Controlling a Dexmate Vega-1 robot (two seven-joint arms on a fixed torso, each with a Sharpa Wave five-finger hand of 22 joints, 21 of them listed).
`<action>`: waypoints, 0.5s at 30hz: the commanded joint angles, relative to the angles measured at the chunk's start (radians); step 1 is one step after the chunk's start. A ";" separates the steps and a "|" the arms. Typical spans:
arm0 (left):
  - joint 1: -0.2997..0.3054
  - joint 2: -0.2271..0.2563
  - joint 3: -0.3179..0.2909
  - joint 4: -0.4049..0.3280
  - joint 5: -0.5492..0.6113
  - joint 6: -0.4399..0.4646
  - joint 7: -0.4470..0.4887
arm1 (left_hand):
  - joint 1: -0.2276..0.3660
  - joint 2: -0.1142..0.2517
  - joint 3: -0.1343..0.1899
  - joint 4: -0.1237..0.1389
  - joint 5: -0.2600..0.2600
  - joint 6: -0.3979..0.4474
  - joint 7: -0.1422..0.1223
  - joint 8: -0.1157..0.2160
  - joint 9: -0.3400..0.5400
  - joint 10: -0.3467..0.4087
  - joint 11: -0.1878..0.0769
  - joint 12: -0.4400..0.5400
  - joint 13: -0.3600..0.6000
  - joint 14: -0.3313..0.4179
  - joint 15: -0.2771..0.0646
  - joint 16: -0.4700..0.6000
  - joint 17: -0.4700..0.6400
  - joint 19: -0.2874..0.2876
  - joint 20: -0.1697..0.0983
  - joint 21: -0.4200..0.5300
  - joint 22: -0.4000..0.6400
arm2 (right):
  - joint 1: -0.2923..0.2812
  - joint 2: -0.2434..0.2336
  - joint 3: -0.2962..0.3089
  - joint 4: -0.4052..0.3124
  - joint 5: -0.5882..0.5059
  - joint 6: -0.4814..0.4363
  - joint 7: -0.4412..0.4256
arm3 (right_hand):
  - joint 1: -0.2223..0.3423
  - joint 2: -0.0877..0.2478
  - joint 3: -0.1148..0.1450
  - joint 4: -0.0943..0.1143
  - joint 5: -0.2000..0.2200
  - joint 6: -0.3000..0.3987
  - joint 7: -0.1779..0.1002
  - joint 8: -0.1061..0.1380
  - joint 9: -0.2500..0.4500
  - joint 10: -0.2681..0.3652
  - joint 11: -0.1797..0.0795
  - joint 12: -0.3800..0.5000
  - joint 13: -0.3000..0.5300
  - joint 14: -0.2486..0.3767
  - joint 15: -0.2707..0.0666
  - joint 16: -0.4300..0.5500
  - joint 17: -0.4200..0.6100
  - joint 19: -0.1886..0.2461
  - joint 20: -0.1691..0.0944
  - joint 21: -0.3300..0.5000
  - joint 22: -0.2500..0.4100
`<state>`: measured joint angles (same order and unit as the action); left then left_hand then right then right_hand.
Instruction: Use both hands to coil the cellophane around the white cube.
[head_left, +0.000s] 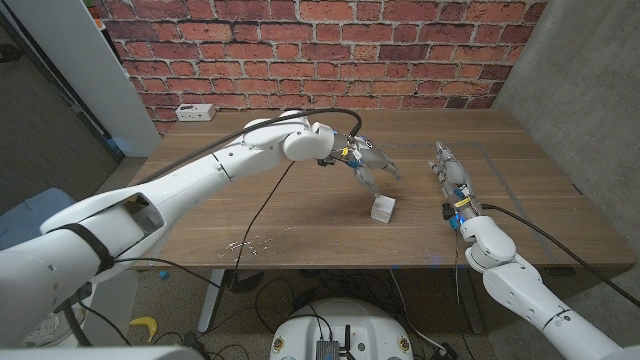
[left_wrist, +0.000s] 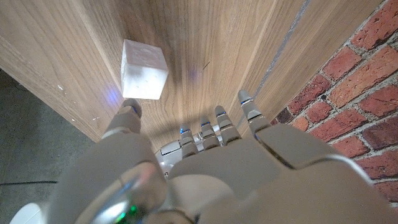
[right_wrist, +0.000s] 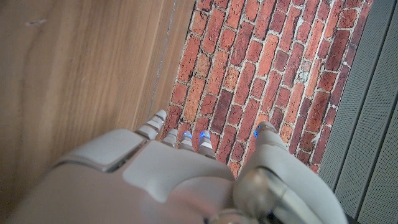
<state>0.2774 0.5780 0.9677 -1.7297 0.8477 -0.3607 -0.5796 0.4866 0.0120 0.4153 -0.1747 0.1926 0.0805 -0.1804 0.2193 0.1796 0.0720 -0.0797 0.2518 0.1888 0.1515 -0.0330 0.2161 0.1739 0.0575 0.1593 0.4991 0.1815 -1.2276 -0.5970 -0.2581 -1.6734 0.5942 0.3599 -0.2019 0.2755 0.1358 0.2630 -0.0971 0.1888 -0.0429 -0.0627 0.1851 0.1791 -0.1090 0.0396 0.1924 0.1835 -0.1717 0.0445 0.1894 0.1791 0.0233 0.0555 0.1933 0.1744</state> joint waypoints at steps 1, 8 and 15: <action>0.020 -0.012 0.021 -0.035 0.139 0.002 0.014 | 0.028 -0.007 0.001 -0.010 0.008 0.003 -0.010 -0.005 0.002 0.010 -0.004 0.002 0.003 0.017 0.002 0.002 0.002 0.015 -0.003 -0.001 0.002 | -0.049 -0.003 0.017 -0.036 -0.010 0.008 -0.026 | 0.010 -0.003 0.002 -0.006 -0.002 0.006 -0.002 0.004 0.002 0.001 0.004 0.007 0.006 -0.006 0.008 0.004 0.003 0.002 0.006 0.005 0.003; 0.016 -0.029 0.031 -0.011 0.150 -0.017 0.013 | 0.074 -0.030 0.003 -0.012 0.017 0.004 -0.013 -0.008 0.002 0.016 -0.006 -0.002 0.004 0.031 0.004 -0.001 0.002 0.028 -0.014 -0.005 0.001 | -0.059 -0.002 0.023 -0.042 -0.011 0.005 -0.031 | 0.009 -0.004 0.001 -0.005 -0.002 0.008 -0.002 0.005 0.003 0.004 0.007 0.008 0.006 -0.005 0.007 0.004 0.003 0.002 0.006 0.005 0.003; 0.008 -0.038 0.046 -0.001 0.169 -0.036 0.008 | 0.109 -0.043 0.004 -0.011 0.023 0.002 -0.009 -0.011 0.003 0.017 0.000 -0.006 0.005 0.033 0.005 -0.007 0.003 0.030 -0.012 -0.011 0.001 | -0.060 -0.001 0.027 -0.041 -0.011 0.002 -0.032 | 0.008 -0.004 0.001 -0.005 -0.002 0.010 -0.001 0.005 0.003 0.005 0.010 0.008 0.006 -0.003 0.008 0.004 0.003 0.002 0.006 0.005 0.003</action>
<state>0.2909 0.5548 0.9945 -1.7445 0.9665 -0.3679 -0.5706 0.5777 -0.0288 0.4162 -0.1838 0.2086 0.0858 -0.1857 0.2106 0.1794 0.0849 -0.0858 0.2470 0.1887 0.1755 -0.0304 0.2148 0.1747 0.0804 0.1464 0.4915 0.1816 -1.2714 -0.5988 -0.2409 -1.7044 0.5847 0.3650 -0.2271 0.2755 0.1358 0.2630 -0.0971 0.1888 -0.0351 -0.0621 0.1851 0.1791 -0.1019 0.0467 0.1965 0.1835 -0.1717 0.0445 0.1894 0.1791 0.0233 0.0555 0.1934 0.1744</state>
